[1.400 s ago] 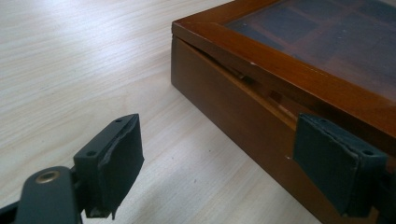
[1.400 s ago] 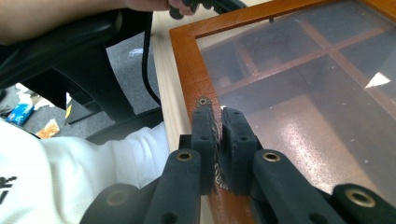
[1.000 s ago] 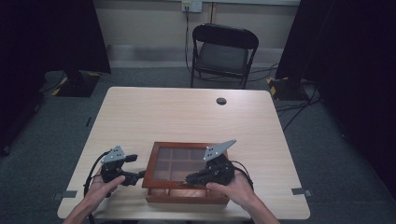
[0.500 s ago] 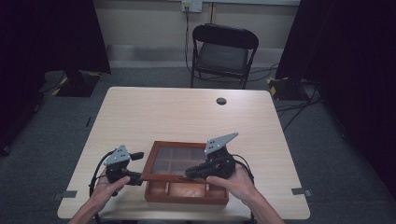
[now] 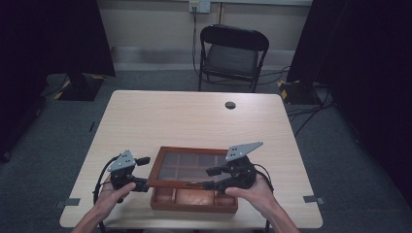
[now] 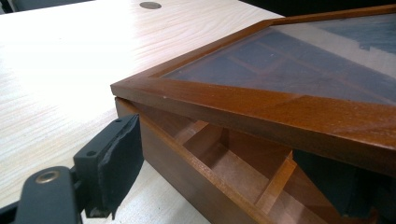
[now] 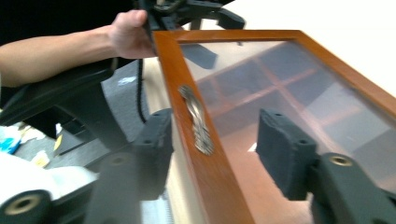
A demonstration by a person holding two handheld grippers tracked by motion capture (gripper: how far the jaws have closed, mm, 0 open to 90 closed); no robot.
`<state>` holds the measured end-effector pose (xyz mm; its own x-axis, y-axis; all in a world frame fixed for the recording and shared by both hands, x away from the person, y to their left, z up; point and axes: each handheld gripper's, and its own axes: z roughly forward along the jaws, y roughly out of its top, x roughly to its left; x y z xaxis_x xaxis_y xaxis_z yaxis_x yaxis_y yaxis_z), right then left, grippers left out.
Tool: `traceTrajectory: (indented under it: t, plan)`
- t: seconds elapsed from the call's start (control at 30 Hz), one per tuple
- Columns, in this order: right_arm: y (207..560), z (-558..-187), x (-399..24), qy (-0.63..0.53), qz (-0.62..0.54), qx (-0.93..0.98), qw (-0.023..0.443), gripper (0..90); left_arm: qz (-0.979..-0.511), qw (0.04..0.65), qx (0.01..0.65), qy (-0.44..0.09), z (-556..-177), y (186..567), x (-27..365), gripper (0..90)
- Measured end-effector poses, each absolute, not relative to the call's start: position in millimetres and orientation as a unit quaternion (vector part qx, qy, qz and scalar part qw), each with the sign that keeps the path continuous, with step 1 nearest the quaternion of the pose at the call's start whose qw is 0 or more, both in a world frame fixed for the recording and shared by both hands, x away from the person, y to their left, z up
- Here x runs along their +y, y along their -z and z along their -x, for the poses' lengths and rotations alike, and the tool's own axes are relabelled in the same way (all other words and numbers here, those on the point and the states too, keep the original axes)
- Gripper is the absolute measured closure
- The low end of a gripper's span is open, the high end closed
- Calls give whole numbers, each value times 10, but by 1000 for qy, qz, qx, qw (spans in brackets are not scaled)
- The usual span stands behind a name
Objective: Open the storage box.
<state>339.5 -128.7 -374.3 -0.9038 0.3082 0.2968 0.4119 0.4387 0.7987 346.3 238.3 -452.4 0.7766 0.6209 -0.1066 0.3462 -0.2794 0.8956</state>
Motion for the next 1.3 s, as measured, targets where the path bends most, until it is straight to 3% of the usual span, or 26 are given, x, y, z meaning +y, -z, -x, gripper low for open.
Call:
traceTrajectory:
  t: [0.17,0.4,1.03,1.3]
  plan:
    - [3780,-3378,-1449,497,227,-836,42,290,-788,518,306,-131,-3480,4498,2382,157]
    - [3829,-3338,-1633,506,250,-825,12,184,-785,524,302,-135,-3503,4431,2350,156]
    - [3928,-3307,-1755,509,247,-823,-41,160,-782,530,307,-121,-3530,4387,2326,156]
    - [3878,-3366,-1785,519,257,-815,-33,159,-774,538,308,-124,-3572,4315,2316,158]
